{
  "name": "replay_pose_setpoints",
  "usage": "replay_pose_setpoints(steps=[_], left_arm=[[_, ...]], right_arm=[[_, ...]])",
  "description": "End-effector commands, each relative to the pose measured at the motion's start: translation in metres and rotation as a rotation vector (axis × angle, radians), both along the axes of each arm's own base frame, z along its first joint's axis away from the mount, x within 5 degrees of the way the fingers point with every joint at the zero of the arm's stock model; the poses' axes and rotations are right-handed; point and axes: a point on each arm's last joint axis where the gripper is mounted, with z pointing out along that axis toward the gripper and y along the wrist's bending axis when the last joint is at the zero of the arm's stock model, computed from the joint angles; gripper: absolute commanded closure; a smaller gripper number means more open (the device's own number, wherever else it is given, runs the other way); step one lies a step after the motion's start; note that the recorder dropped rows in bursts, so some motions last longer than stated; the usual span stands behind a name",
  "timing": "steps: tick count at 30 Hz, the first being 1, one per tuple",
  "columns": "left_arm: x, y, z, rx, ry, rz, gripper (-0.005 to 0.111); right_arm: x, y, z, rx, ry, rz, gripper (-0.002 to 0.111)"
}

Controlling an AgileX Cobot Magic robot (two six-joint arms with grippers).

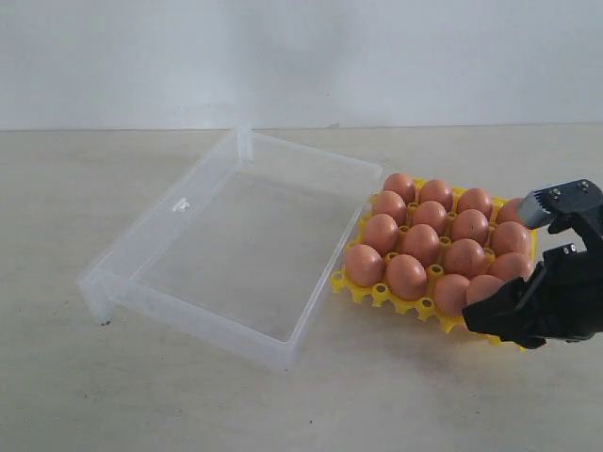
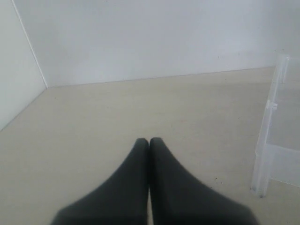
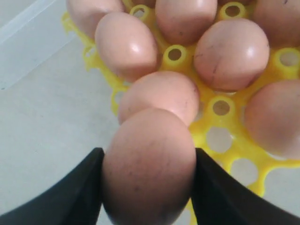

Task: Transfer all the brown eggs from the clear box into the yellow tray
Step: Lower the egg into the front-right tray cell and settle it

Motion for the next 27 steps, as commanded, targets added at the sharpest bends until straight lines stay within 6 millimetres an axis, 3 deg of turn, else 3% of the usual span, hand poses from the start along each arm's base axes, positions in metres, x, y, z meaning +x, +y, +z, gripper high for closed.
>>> replay_pose_setpoints(steps=[1, 11, 27], left_arm=[[0.000, 0.000, 0.000, -0.011, -0.011, 0.006, 0.111], [0.000, 0.000, 0.000, -0.011, -0.011, 0.006, 0.111], [0.000, 0.000, 0.000, -0.011, -0.011, 0.006, 0.111]], right_arm=[[0.000, -0.004, 0.004, -0.029, -0.040, -0.031, 0.109], [0.001, -0.009, 0.016, -0.074, -0.107, -0.085, 0.109], [0.001, -0.014, 0.012, -0.133, -0.118, -0.108, 0.109]])
